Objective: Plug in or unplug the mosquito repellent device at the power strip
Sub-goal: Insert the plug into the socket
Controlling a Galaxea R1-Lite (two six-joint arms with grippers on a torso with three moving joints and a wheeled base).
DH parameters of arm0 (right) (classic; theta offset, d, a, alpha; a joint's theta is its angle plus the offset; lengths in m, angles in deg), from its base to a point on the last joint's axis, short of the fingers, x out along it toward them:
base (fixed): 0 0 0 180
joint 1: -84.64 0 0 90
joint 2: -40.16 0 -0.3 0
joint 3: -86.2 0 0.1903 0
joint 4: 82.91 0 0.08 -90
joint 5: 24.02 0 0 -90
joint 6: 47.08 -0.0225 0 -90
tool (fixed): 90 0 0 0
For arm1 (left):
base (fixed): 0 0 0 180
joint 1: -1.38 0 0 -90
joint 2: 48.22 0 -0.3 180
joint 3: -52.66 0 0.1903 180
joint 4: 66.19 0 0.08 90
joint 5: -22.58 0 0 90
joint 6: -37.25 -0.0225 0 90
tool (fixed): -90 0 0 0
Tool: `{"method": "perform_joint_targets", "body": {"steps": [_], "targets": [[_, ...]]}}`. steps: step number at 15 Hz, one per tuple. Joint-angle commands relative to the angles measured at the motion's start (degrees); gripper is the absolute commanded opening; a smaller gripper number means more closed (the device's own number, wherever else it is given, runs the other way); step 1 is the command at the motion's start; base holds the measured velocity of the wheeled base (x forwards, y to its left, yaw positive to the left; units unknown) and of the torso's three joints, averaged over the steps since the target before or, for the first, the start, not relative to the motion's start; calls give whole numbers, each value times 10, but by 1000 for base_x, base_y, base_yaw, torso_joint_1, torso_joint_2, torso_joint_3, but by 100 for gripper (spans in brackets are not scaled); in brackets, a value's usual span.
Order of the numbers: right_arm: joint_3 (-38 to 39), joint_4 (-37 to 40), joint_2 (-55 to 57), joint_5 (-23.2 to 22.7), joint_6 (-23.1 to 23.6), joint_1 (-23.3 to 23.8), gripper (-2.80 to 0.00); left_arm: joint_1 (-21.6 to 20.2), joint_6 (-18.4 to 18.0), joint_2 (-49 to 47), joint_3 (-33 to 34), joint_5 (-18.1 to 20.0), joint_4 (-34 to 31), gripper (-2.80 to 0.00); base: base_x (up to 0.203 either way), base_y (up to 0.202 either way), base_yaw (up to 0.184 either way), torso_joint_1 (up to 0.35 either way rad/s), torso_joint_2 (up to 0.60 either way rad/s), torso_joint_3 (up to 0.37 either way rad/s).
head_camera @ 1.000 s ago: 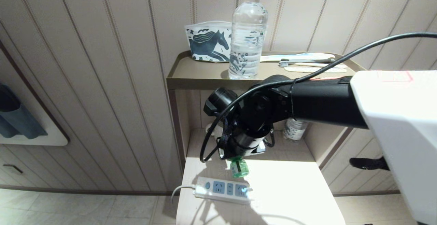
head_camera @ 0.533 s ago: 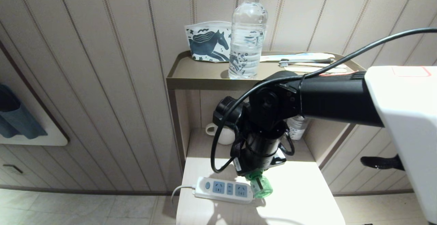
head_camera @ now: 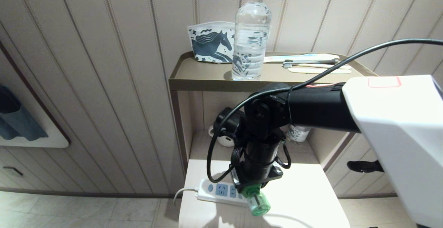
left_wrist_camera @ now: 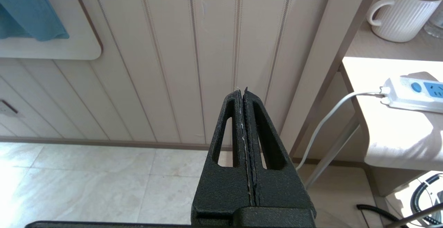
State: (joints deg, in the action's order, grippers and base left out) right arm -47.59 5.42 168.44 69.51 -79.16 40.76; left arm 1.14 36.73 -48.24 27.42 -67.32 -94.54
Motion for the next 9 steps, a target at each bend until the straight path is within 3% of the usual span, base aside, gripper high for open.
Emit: {"method": "perform_joint_targets", "body": {"steps": [1, 9], "targets": [[8, 2, 12, -2, -2, 2, -280, 0, 0, 0, 0, 0, 0, -280, 0, 0, 0, 0, 0, 0], [5, -14, 32, -2, -3, 8, -280, 0, 0, 0, -1, 0, 0, -280, 0, 0, 0, 0, 0, 0]]}}
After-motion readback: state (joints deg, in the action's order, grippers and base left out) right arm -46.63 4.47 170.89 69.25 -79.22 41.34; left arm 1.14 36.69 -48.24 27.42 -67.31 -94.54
